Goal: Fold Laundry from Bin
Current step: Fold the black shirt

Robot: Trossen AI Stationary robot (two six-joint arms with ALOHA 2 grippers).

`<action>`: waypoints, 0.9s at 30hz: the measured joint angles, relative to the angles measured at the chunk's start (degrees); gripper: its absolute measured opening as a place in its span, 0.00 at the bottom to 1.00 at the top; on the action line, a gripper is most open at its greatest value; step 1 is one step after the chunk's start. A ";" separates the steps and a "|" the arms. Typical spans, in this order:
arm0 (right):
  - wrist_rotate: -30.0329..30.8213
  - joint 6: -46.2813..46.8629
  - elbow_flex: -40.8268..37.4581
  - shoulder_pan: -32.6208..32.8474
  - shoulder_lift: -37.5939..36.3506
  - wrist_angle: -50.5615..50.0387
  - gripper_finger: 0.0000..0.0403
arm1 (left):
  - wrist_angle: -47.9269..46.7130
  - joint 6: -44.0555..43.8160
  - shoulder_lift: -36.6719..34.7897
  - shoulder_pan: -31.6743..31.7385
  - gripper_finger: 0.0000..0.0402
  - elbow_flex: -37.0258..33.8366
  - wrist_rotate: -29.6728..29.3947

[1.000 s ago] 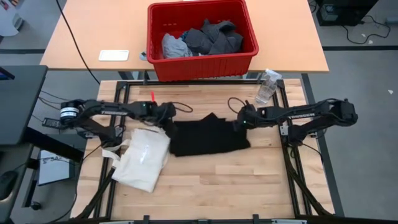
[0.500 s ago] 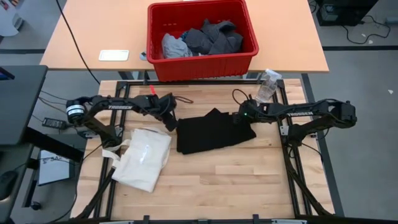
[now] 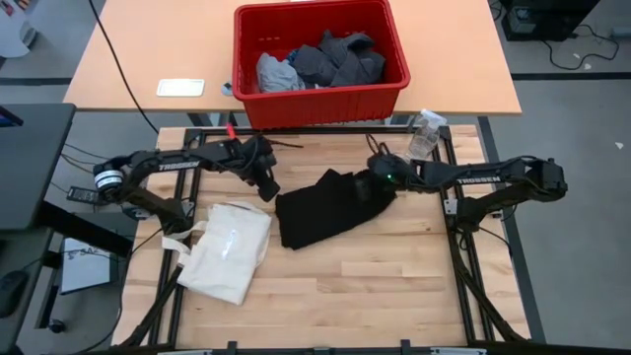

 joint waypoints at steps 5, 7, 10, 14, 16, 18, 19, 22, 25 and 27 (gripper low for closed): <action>-11.24 -2.85 0.02 0.51 0.41 4.81 0.41 | 6.53 -4.68 -5.63 -4.85 0.42 0.03 -2.71; -8.24 -3.85 0.00 0.19 0.44 3.72 0.40 | 9.43 -6.29 -7.10 -7.51 0.41 0.02 -5.77; 0.70 -3.79 0.02 -0.93 0.20 2.01 0.39 | 16.53 -9.89 -7.38 -11.22 0.39 0.04 -9.58; 8.28 -0.67 0.09 -3.67 0.00 -0.27 0.39 | 23.32 -13.85 -5.29 -15.54 0.38 0.13 -11.92; 8.45 3.90 0.09 -5.11 0.00 -4.43 0.39 | 22.63 -15.16 -3.53 -17.57 0.38 -0.04 -13.35; 8.49 6.83 0.09 -5.87 0.00 -8.84 0.39 | 22.79 -16.90 -1.28 -19.44 0.38 -0.02 -14.62; 8.49 7.79 0.09 -5.93 0.00 -11.09 0.39 | 22.54 -17.87 0.00 -20.32 0.38 0.00 -14.74; 8.35 9.67 0.09 -4.75 0.00 -17.10 0.39 | 23.37 -21.15 4.24 -23.22 0.38 0.00 -14.98; 8.54 12.24 0.07 -2.46 -0.26 -22.17 0.39 | 23.45 -24.40 8.25 -25.74 0.38 -0.02 -14.94; 8.64 13.58 0.07 -0.39 -0.97 -23.81 0.39 | 22.68 -27.20 10.49 -27.00 0.38 -0.02 -14.96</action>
